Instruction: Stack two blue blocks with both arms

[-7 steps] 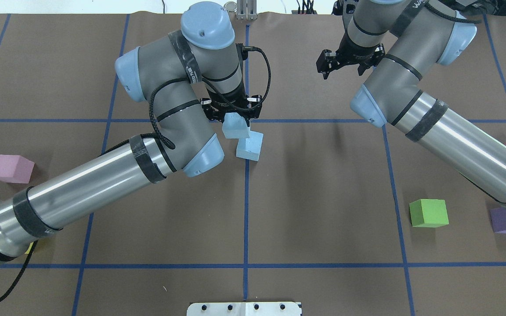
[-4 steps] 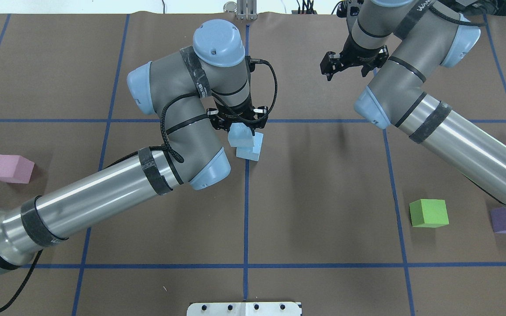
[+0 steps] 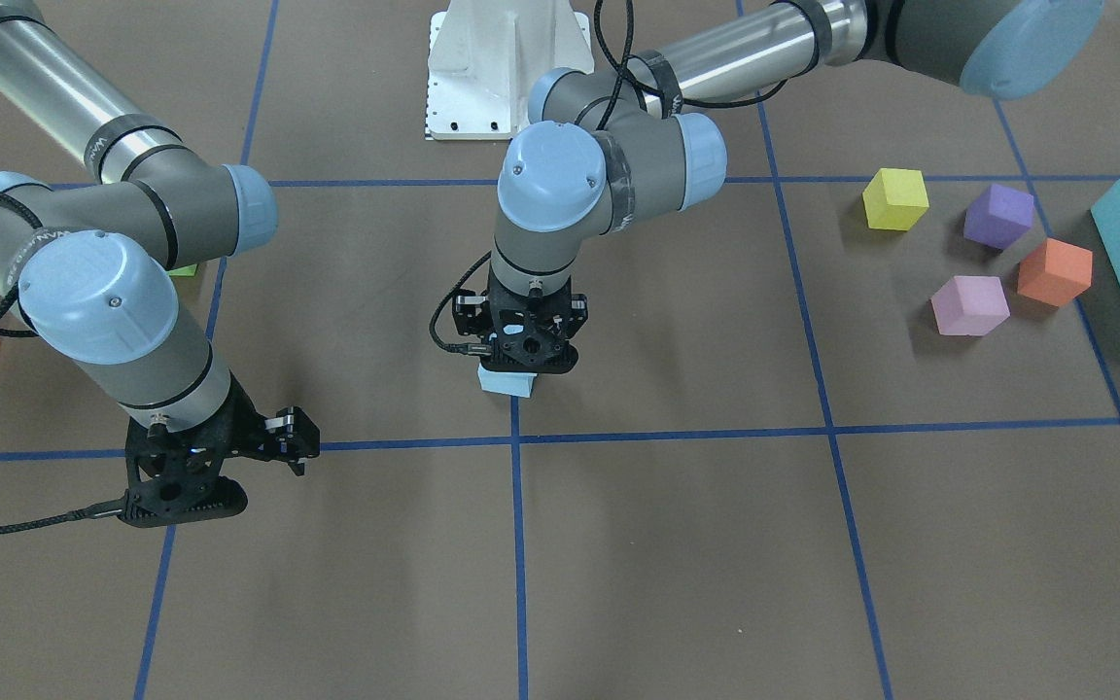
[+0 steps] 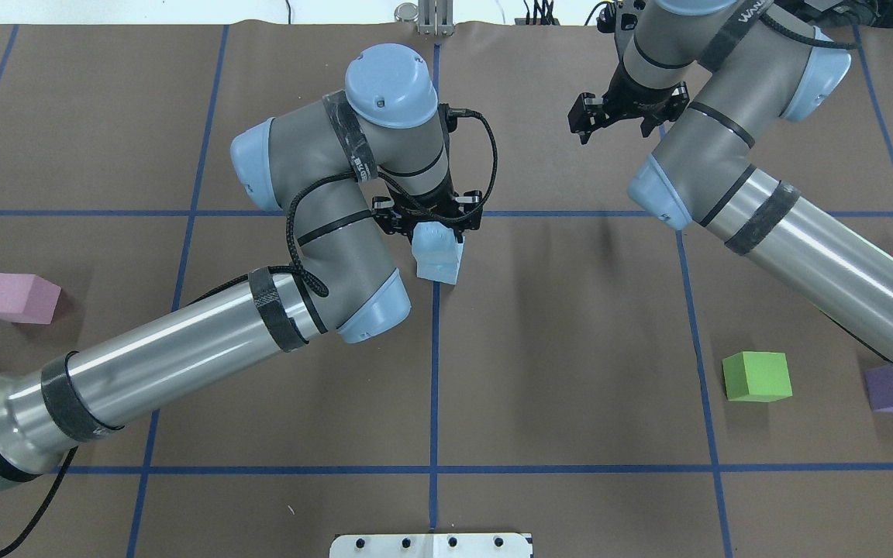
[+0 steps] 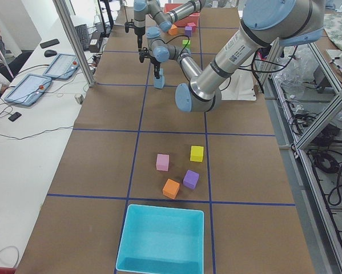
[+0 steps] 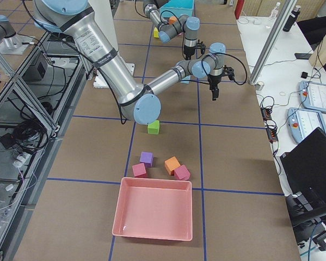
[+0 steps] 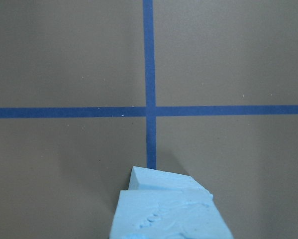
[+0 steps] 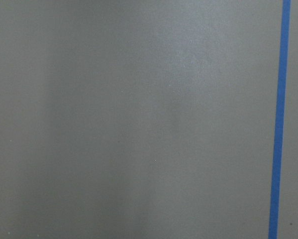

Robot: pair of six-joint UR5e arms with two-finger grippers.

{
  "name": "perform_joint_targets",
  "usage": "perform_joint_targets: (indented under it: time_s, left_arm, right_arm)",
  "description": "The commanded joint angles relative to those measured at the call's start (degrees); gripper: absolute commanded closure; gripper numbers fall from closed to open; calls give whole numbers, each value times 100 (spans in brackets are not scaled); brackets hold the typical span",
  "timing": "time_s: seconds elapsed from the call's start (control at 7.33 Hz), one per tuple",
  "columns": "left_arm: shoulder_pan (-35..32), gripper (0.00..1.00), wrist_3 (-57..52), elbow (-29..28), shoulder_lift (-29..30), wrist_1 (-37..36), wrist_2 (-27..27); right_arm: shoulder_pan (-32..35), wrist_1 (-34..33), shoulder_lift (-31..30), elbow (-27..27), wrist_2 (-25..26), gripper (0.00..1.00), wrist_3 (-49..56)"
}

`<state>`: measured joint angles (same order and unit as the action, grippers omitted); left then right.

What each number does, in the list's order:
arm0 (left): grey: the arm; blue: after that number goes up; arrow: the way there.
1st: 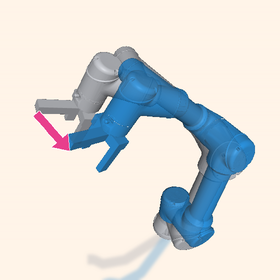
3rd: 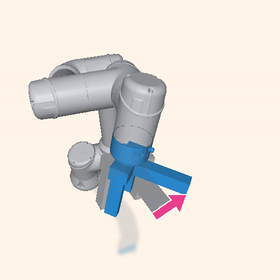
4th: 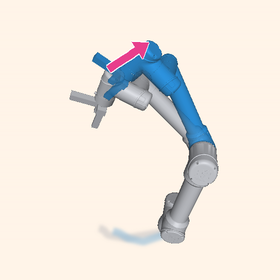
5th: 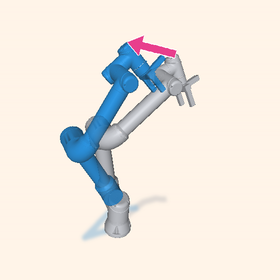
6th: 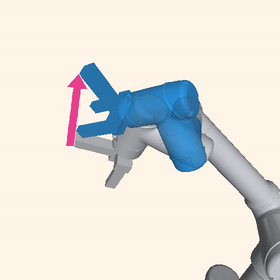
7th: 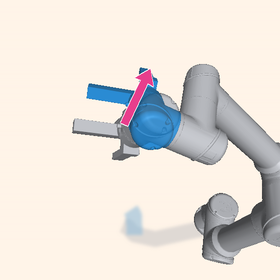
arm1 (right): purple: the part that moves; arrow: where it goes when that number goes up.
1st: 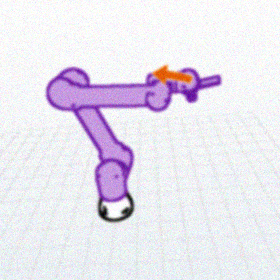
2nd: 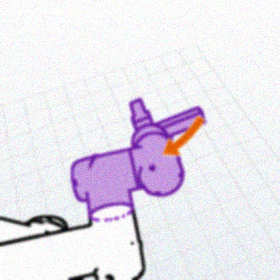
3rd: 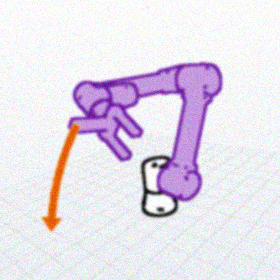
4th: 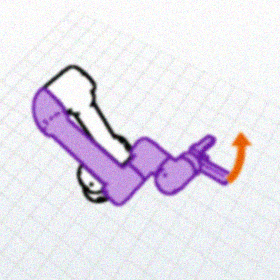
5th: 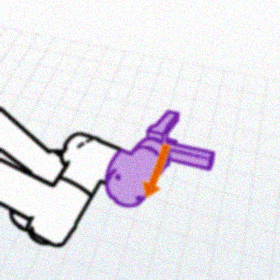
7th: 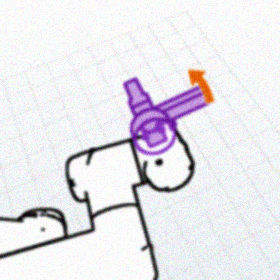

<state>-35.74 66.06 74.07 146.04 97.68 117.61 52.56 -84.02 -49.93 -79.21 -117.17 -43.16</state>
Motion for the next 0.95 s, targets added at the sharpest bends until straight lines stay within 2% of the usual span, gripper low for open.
perform_joint_targets:
  time_s: [0.0,0.14,0.27,0.55,0.68,0.82]
  left_arm:
    - [-3,2,73,28,-14,93,-89]
    - [-21,1,83,80,-31,76,-81]
    - [-204,1,39,272,-49,6,33]
    - [-1071,1,-57,738,-258,-389,1310]
    - [-1519,1,-650,1253,-886,-399,1621]
    - [-2090,1,-1508,1737,-1754,-399,1894]
  right_arm:
    - [0,-9,10,-41,2,0,9]
    - [96,-9,-103,-224,19,0,122]
    - [419,-9,-252,-374,11,0,671]
    - [1270,-114,-1093,-935,-278,0,1526]
    - [1709,-219,-1507,-1112,-697,0,1547]
    - [2088,-237,-1850,-1236,-962,0,1573]
